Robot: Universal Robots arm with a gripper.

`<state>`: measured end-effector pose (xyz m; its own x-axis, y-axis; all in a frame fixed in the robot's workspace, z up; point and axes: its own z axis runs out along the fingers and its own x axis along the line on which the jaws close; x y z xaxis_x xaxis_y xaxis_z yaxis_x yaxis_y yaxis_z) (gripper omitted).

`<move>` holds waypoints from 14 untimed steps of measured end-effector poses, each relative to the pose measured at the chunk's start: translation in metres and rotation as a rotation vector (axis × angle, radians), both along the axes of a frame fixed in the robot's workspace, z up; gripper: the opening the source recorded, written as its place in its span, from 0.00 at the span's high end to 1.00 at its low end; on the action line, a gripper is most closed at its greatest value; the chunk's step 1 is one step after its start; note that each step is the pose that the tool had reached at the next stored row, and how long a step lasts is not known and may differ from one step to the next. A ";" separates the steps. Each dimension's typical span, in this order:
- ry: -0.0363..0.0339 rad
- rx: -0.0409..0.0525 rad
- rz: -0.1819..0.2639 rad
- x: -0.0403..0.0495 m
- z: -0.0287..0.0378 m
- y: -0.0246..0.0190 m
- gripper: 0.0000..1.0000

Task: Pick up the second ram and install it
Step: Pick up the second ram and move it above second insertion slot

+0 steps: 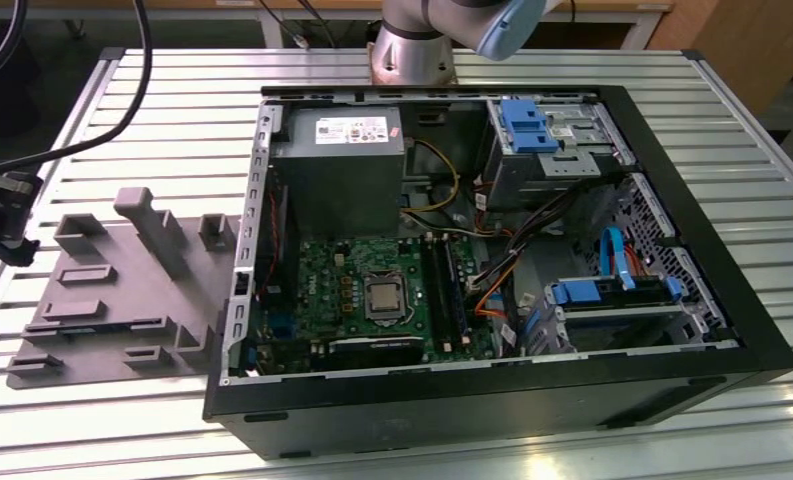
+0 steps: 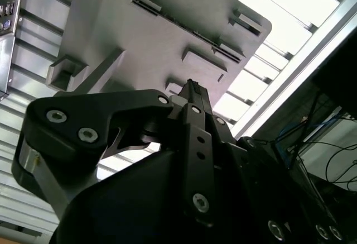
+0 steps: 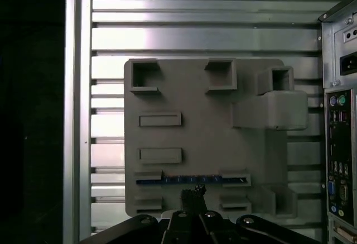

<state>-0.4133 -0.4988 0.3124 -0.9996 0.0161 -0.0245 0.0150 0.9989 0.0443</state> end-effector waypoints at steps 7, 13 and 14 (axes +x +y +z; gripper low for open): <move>0.0001 0.0000 0.040 -0.0001 0.0000 0.0000 0.89; 0.0000 0.0000 0.079 -0.0001 0.0000 0.0000 0.89; 0.0000 0.0000 0.085 -0.0001 0.0000 0.0000 0.89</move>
<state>-0.4134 -0.4988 0.3124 -0.9973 -0.0692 -0.0245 -0.0703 0.9965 0.0443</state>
